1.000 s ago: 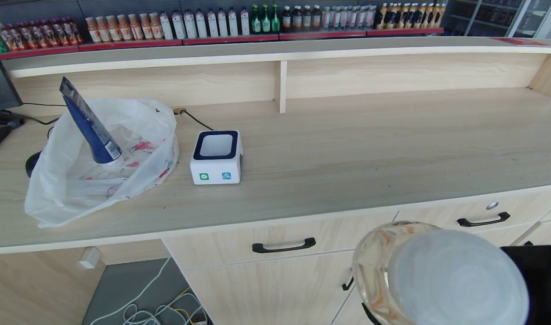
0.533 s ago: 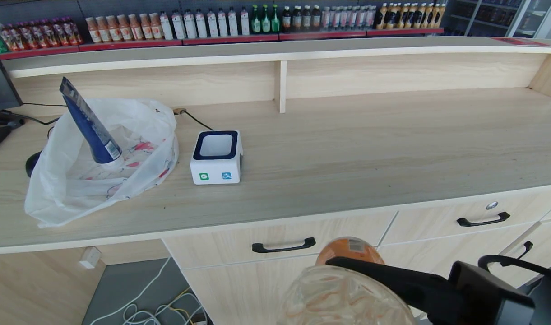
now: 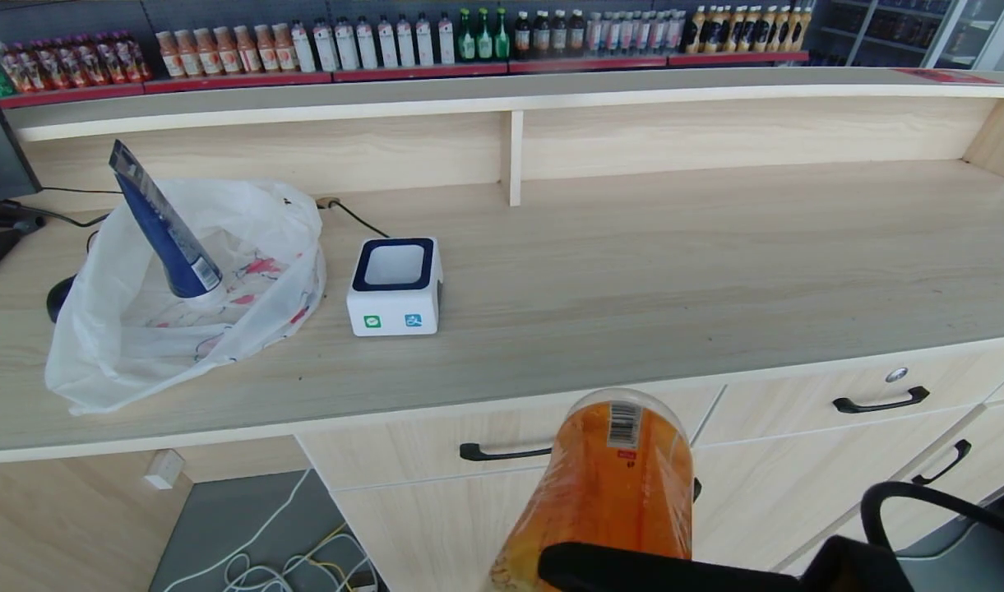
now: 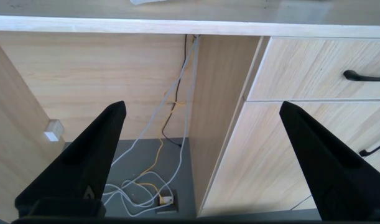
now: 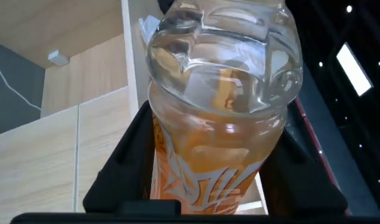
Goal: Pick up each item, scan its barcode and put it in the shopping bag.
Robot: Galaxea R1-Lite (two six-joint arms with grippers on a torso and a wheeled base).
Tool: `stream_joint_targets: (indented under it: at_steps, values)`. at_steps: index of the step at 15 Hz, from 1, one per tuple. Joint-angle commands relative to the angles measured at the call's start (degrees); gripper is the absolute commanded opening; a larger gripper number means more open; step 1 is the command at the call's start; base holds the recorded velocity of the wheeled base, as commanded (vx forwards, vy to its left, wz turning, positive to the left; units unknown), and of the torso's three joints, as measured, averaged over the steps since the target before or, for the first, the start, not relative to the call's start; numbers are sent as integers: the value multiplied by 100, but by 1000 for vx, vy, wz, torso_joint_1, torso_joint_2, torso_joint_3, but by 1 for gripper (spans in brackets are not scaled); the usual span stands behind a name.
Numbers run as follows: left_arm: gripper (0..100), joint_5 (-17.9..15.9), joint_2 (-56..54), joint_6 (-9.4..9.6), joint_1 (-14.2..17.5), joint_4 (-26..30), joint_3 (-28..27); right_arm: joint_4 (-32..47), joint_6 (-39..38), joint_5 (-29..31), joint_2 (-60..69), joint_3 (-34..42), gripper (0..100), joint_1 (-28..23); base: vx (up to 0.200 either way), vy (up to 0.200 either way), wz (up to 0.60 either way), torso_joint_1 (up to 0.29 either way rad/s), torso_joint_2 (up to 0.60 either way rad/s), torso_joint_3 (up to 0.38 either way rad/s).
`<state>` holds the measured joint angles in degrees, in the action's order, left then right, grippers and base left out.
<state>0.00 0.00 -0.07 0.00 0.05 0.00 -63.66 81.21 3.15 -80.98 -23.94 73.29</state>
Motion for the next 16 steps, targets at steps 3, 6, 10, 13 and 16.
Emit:
stream_joint_targets:
  at_steps: [3,6,10,13,16]
  values:
    - [100,0,0,-10,0,-5,0,-6,61,-7,-5,338,0,168,0,0,0,0,0,0]
    - [100,0,0,-1,0,4,0,-59,184,-7,56,469,0,177,0,0,0,0,0,0]
    - [100,0,0,-1,0,4,0,-419,764,-7,47,575,0,238,0,0,0,0,0,0]
    - [100,0,0,-1,0,4,0,-815,879,-7,3,751,0,238,0,0,0,0,0,0]
    - [100,0,0,-1,0,-5,0,-955,940,-7,-32,786,0,230,0,0,0,0,0,0]
